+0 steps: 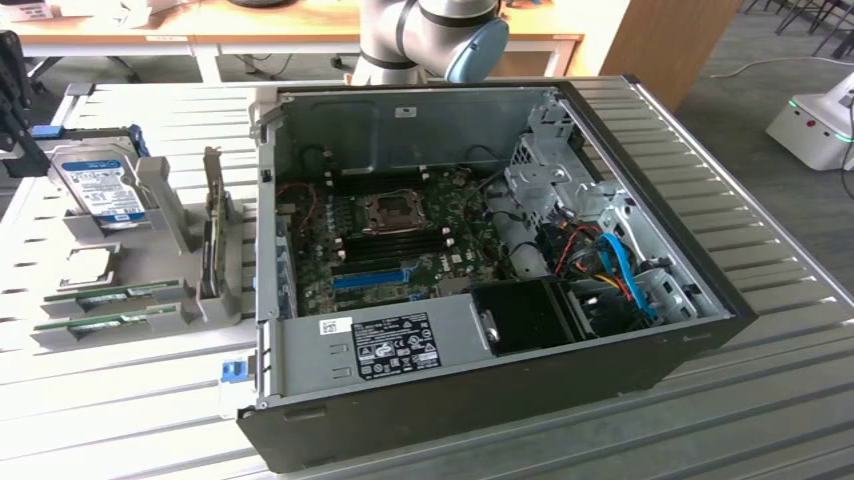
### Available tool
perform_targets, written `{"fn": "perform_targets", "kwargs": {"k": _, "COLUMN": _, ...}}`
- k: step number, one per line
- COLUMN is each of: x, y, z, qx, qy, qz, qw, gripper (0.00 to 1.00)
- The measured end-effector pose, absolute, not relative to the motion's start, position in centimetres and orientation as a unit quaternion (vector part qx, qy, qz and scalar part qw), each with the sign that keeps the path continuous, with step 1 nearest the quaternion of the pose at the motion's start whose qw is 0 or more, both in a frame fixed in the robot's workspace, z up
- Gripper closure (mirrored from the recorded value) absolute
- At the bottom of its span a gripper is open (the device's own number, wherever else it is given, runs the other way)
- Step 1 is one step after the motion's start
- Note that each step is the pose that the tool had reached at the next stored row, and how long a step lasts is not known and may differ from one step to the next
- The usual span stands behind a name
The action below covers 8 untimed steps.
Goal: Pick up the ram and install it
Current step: 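Pick up the ram and move it above insertion slot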
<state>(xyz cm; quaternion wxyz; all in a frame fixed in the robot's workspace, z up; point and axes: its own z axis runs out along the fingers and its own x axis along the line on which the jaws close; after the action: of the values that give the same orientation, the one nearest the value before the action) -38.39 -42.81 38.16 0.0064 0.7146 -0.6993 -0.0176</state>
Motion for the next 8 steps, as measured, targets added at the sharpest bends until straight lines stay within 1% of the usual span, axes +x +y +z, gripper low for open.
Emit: {"fn": "perform_targets", "kwargs": {"k": 8, "x": -38.39, "y": -42.81, "z": 38.16, "qx": 0.715, "qy": -0.699, "qz": -0.018, "qw": 0.006, "gripper": 0.89}}
